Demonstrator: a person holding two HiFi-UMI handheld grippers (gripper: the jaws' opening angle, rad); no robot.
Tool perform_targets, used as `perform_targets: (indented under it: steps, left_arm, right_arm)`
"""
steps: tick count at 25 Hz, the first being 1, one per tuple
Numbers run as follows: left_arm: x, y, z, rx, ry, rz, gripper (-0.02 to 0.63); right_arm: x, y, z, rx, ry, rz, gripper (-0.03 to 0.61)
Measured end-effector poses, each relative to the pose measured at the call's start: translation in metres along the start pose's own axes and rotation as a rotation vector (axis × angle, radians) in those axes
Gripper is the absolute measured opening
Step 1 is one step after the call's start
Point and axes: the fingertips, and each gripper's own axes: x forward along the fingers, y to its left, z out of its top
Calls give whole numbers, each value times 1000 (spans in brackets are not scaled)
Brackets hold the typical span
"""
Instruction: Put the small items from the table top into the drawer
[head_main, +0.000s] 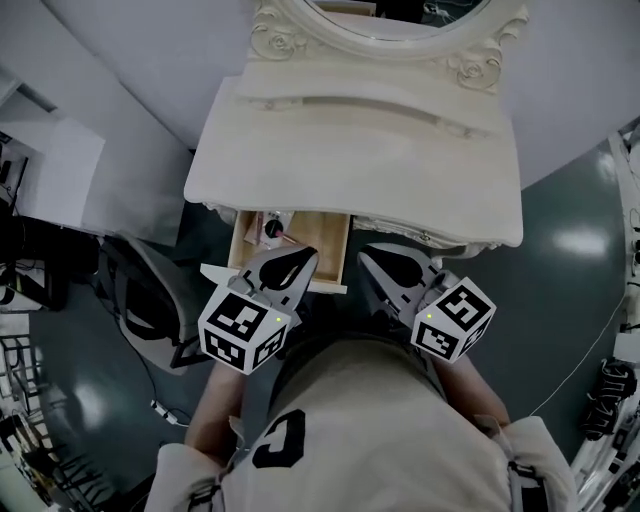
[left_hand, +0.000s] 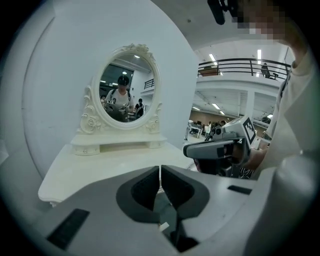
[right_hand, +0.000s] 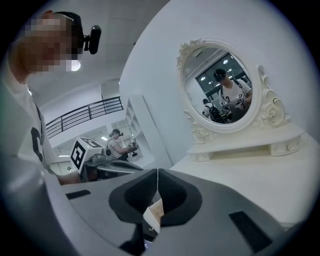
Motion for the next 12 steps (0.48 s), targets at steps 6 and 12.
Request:
perform_targets:
  steps: [6, 12]
  left_arm:
    - [19, -43, 11, -6, -25, 28, 64]
    - [39, -75, 21, 3, -70, 49, 64]
  right_arm:
    - [-45, 6, 7, -20, 0, 82, 29]
    - [-81, -2, 11, -25, -13, 135, 29]
